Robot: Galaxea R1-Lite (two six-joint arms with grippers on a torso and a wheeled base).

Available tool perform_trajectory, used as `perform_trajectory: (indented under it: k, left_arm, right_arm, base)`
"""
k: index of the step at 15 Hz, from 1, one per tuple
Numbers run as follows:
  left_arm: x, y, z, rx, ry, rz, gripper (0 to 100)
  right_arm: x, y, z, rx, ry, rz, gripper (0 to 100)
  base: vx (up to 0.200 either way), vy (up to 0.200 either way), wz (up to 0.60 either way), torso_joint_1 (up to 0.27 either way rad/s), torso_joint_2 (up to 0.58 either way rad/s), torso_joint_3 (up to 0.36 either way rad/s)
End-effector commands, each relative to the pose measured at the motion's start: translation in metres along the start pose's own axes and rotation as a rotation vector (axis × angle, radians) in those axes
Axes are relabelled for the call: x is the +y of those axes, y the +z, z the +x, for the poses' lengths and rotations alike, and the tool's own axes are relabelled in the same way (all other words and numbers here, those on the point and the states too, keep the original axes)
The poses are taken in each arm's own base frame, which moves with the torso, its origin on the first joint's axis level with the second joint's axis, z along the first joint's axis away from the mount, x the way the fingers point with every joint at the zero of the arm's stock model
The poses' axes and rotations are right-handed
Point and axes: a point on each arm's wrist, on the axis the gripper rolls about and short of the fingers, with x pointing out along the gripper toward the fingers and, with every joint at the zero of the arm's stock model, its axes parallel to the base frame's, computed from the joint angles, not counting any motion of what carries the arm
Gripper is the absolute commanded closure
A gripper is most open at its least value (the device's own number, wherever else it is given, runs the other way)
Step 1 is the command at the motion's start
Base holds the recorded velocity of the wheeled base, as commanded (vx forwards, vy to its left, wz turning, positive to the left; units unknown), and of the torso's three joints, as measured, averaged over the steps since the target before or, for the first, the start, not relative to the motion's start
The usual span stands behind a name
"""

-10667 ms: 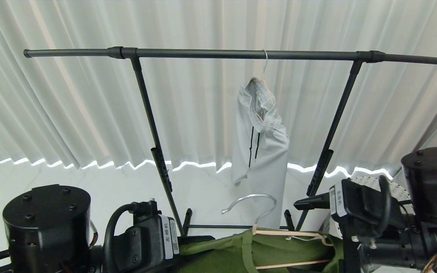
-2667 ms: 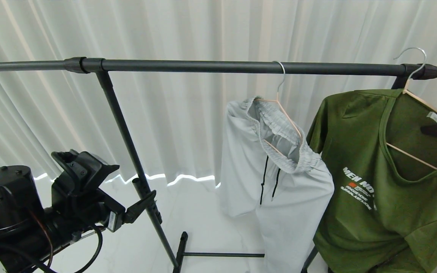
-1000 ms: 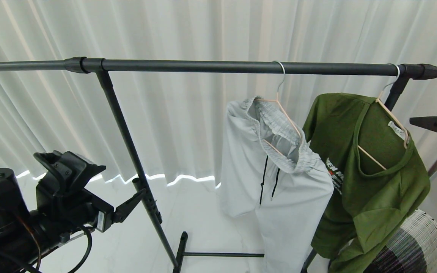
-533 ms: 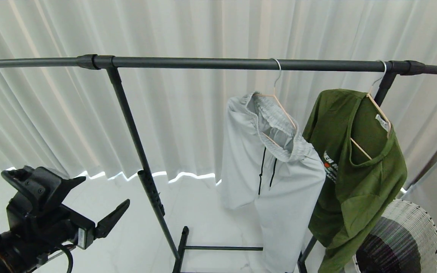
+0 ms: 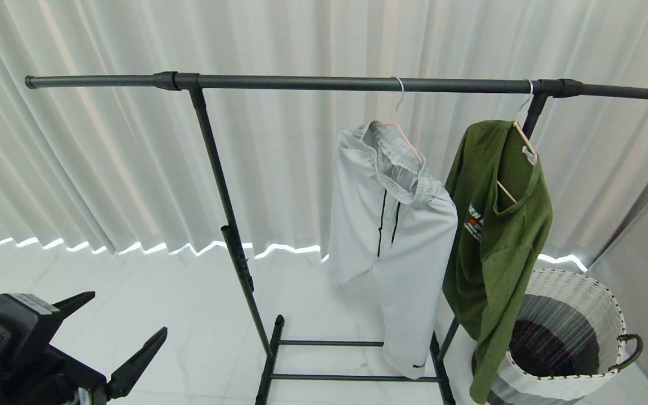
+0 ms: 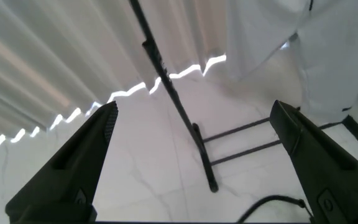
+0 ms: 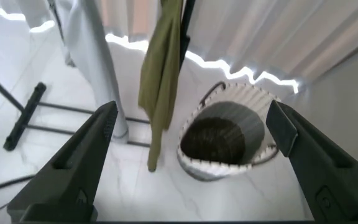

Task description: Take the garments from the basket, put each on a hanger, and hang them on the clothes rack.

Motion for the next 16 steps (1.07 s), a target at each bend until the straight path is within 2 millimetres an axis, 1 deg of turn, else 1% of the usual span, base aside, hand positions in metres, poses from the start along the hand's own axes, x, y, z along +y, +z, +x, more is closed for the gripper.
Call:
perform_trajectory:
  k: [1, 4, 5, 7, 8, 10, 11, 13, 15, 16]
  left_arm:
    - [0.002, 0.001, -0.005, -0.015, 0.026, -0.028, 0]
    - [0.005, -0.002, -0.005, 0.018, 0.080, -0.076, 0]
    - [0.005, -0.004, -0.007, 0.037, 0.092, -0.107, 0]
    - [0.001, -0.007, -0.018, 0.061, 0.083, -0.126, 0]
    - [-0.002, -0.011, -0.027, 0.083, 0.073, -0.131, 0]
    - [-0.010, -0.019, -0.047, 0.111, 0.066, -0.131, 0]
    - [-0.015, -0.025, -0.061, 0.118, 0.075, -0.129, 0]
    - [-0.024, -0.040, -0.085, 0.147, 0.156, -0.125, 0]
    - [-0.032, -0.053, -0.104, 0.120, 0.269, -0.121, 0]
    - [-0.034, -0.055, -0.110, 0.095, 0.295, -0.125, 0]
  right_arm:
    - [0.004, -0.013, -0.011, -0.016, -0.004, -0.008, 0]
    - [0.007, -0.028, -0.015, -0.002, -0.002, -0.036, 0]
    - [0.009, -0.036, -0.017, 0.004, -0.001, -0.043, 0]
    - [0.011, -0.046, -0.020, 0.007, 0.000, -0.049, 0]
    - [0.012, -0.052, -0.022, 0.008, 0.000, -0.054, 0]
    - [0.015, -0.063, -0.024, 0.011, 0.001, -0.060, 0]
    - [0.017, -0.072, -0.027, 0.007, 0.000, -0.061, 0]
    - [0.021, -0.089, -0.035, -0.017, -0.004, -0.065, 0]
    - [0.025, -0.107, -0.040, -0.035, -0.007, -0.077, 0]
    - [0.026, -0.113, -0.042, -0.049, -0.010, -0.079, 0]
  base:
    - [-0.200, 0.000, 0.00, 0.012, 0.00, 0.007]
    - [-0.200, 0.000, 0.00, 0.005, 0.00, 0.006]
    - [-0.200, 0.000, 0.00, 0.002, 0.01, 0.007]
    - [-0.200, 0.000, 0.00, 0.002, 0.00, 0.010]
    - [-0.200, 0.000, 0.00, 0.012, 0.00, 0.002]
    - [0.000, 0.000, 0.00, 0.000, 0.00, 0.000]
    - [0.000, 0.000, 0.00, 0.000, 0.00, 0.000]
    - [0.000, 0.000, 0.00, 0.000, 0.00, 0.000]
    - [0.000, 0.000, 0.00, 0.000, 0.00, 0.000]
    - [0.000, 0.000, 0.00, 0.000, 0.00, 0.000]
